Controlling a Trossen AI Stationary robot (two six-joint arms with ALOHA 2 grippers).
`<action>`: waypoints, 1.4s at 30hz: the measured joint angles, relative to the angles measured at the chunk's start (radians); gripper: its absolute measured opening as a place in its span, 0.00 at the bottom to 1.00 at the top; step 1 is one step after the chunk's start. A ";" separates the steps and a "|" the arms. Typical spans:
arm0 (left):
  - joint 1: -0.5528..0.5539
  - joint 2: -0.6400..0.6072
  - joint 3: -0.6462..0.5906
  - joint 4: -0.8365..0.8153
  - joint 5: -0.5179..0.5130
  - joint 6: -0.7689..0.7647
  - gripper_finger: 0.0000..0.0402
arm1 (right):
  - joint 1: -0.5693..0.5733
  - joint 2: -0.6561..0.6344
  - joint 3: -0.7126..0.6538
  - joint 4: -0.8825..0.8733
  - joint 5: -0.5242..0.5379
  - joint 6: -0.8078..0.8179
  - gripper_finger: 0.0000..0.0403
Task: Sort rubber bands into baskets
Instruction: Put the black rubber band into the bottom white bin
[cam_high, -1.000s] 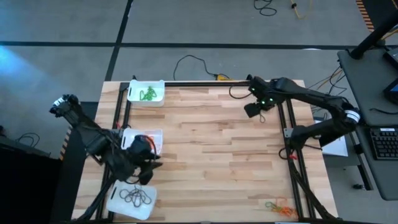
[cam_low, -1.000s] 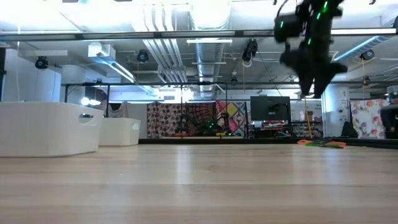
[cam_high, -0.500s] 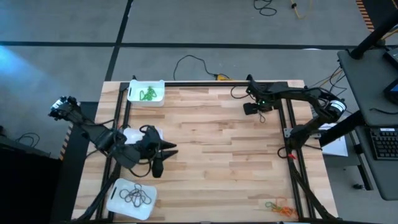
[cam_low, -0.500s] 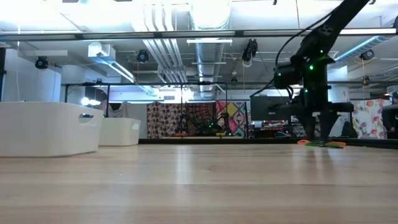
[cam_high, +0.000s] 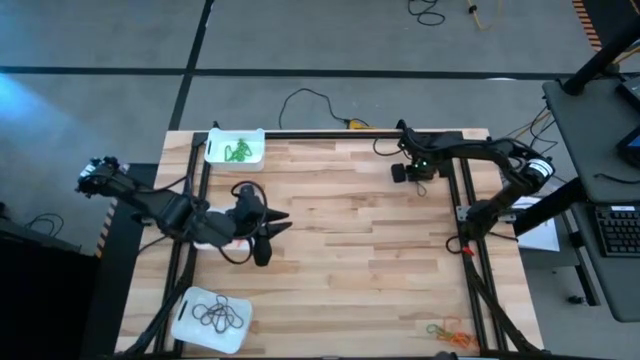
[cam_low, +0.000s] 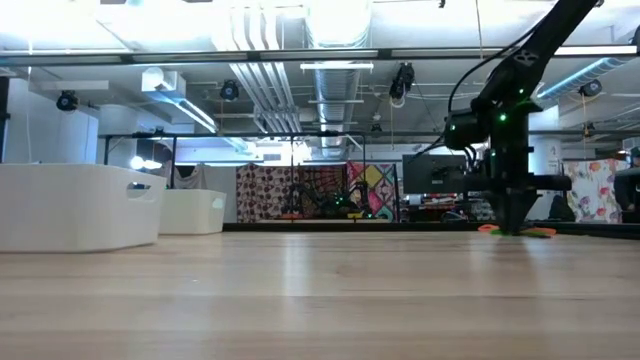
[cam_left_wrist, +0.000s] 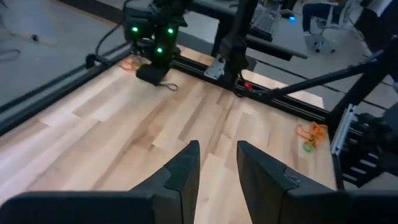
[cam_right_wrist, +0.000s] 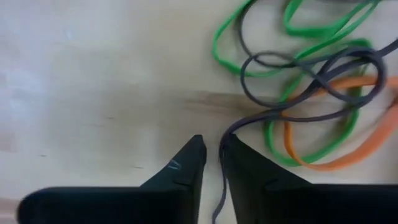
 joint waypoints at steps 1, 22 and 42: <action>0.010 0.000 0.000 0.003 0.008 0.007 0.23 | 0.001 0.013 0.000 0.000 0.001 0.000 0.13; 0.021 -0.180 -0.013 -0.099 -0.093 0.108 0.23 | 0.100 0.084 -0.006 -0.010 0.061 -0.076 0.02; 0.040 -0.173 -0.075 -0.038 -0.090 0.173 0.23 | 0.870 0.175 0.209 0.445 -0.038 -0.164 0.02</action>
